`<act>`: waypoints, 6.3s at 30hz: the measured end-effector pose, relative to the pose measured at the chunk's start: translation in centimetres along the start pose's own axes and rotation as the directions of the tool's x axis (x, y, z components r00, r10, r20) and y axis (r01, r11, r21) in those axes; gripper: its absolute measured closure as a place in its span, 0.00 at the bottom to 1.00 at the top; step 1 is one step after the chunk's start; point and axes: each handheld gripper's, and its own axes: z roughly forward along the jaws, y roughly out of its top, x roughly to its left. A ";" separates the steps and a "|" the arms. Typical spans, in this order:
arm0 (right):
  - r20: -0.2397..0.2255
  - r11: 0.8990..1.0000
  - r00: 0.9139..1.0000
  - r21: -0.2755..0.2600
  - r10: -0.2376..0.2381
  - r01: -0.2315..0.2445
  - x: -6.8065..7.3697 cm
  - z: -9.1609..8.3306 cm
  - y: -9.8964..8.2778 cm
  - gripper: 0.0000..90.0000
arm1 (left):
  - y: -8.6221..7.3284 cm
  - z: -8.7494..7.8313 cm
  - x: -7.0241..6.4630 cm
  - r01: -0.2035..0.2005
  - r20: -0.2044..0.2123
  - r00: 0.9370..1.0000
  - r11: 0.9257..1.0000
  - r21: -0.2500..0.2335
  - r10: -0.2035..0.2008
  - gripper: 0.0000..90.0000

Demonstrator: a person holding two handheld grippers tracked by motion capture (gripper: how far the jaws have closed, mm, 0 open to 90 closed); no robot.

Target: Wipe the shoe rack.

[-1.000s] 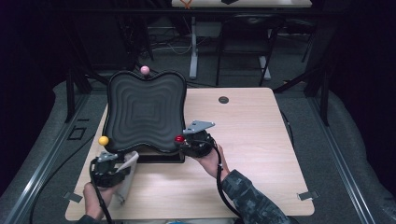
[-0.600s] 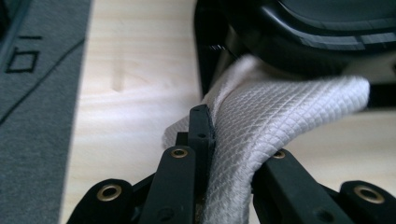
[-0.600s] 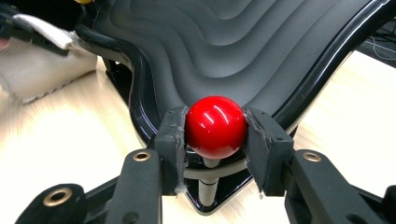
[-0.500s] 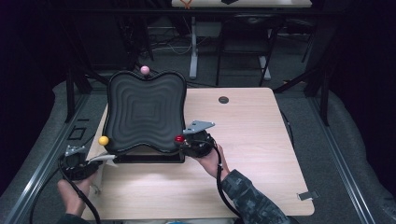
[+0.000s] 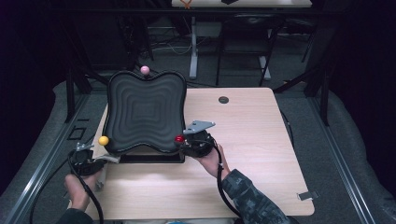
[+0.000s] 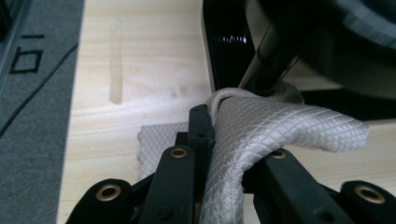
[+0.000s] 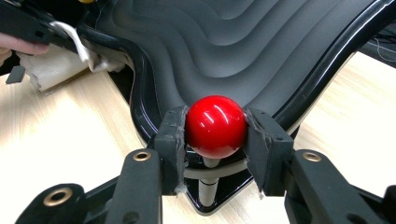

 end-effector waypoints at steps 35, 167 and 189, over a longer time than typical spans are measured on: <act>-0.006 1.000 1.000 -0.002 0.001 -0.001 -0.1 0.1 -0.1 0.67 | -0.1 0.3 0.7 0.049 0.055 0.997 0.999 -0.012 -0.048 0.90; -0.033 1.000 0.999 0.027 -0.001 0.002 -0.6 -0.2 0.5 0.66 | 2.3 -0.5 -21.0 -0.275 0.360 0.858 0.919 -0.284 0.367 0.89; -0.025 1.000 1.000 0.022 -0.015 0.016 -0.5 -0.1 0.5 0.66 | 1.8 -1.5 -18.9 -0.274 0.339 0.869 0.922 -0.273 0.359 0.88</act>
